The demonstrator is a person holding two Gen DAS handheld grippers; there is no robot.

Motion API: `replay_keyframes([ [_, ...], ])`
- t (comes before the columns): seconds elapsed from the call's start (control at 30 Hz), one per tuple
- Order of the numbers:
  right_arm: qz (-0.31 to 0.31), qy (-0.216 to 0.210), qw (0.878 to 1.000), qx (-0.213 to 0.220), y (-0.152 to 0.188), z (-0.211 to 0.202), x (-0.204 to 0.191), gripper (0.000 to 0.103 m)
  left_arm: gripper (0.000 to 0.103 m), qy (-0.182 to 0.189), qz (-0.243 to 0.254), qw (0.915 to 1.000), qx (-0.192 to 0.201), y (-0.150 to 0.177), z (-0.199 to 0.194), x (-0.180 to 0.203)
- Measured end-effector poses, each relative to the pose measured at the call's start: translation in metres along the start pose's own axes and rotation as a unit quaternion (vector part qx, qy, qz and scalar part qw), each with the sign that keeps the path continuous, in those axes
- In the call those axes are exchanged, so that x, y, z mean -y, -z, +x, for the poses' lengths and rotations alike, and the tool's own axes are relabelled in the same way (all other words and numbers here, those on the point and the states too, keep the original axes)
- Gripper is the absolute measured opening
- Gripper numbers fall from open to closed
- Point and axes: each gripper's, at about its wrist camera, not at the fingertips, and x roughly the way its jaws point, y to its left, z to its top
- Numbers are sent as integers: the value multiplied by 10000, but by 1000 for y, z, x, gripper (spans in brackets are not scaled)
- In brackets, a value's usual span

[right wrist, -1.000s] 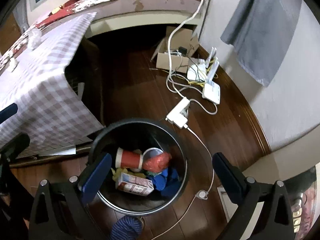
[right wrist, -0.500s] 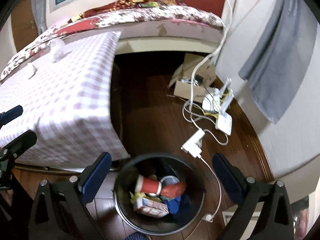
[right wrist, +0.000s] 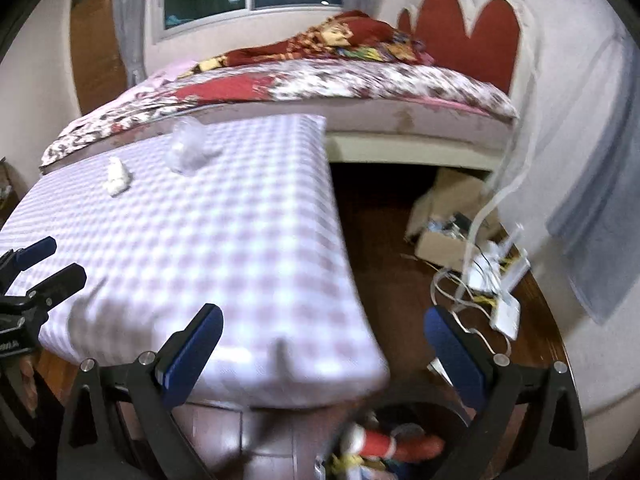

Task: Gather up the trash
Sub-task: 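Move both tools back over the table toward the tissue and clear bag, then grasp the white tissue with the left gripper while the right gripper grasps the clear plastic bag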

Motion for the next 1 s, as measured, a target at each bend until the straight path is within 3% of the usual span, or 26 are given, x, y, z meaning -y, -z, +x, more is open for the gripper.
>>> replay_keyframes([
  [0.17, -109, -326, 9994, -100, -37, 28, -44, 102, 101, -244, -399, 9988, -121, -13, 15, -54],
  [0.4, -173, -841, 9963, 88, -88, 74, -94, 102, 83, -392, -833, 9953, -288, -34, 53, -111],
  [0.57, -457, -958, 9943, -131, -114, 125, -128, 86, 79, -426, -946, 9940, -332, -52, 82, -132],
  [0.87, -581, -1207, 9897, -499, -159, 202, -161, 83, 74, -348, -968, 9923, -689, -77, 132, -154],
  [0.97, -618, -1235, 9879, -699, -166, 221, -169, 81, 65, -356, -847, 9919, -872, -82, 146, -156],
  [1.0, -619, -1265, 9870, -779, -166, 227, -171, 73, 61, -356, -826, 9913, -956, -83, 151, -157],
])
